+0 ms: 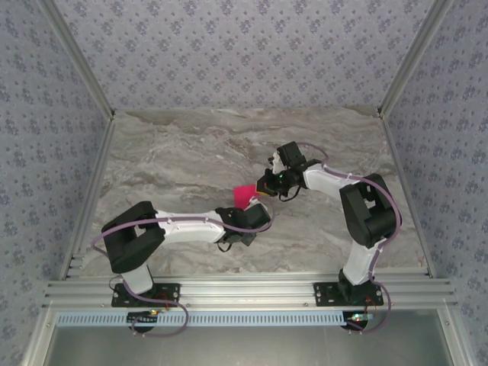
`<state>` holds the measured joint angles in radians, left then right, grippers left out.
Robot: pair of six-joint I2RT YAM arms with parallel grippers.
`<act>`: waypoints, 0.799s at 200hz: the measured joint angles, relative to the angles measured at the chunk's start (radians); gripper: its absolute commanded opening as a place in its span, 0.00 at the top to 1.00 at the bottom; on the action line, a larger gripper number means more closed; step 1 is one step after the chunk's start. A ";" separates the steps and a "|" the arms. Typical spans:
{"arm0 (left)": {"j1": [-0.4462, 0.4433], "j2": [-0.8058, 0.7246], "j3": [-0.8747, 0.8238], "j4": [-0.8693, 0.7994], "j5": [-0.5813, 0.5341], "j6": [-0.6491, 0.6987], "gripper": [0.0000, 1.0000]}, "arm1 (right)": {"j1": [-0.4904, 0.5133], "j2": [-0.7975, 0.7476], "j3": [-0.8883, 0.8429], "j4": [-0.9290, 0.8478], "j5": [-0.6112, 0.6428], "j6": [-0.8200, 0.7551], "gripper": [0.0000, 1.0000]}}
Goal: Fold a paper plane with a square sheet of paper (fold left side to right side)
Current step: Fold the wing for the fifth time at the center of the table.
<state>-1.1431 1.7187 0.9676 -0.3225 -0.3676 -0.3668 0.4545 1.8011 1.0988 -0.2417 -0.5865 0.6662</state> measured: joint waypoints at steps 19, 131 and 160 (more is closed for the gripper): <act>-0.004 0.000 0.000 0.000 0.000 0.000 0.75 | 0.000 0.002 0.000 -0.004 0.004 0.000 1.00; 0.053 -0.071 -0.025 0.057 0.108 -0.024 0.88 | -0.016 -0.051 0.008 -0.040 0.074 -0.071 0.42; 0.114 -0.119 -0.064 0.118 0.204 -0.047 0.89 | -0.061 -0.192 -0.041 -0.012 0.110 -0.100 0.24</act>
<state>-1.0294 1.5993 0.9031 -0.2047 -0.1635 -0.4141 0.3935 1.6096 1.0580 -0.2539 -0.4763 0.5659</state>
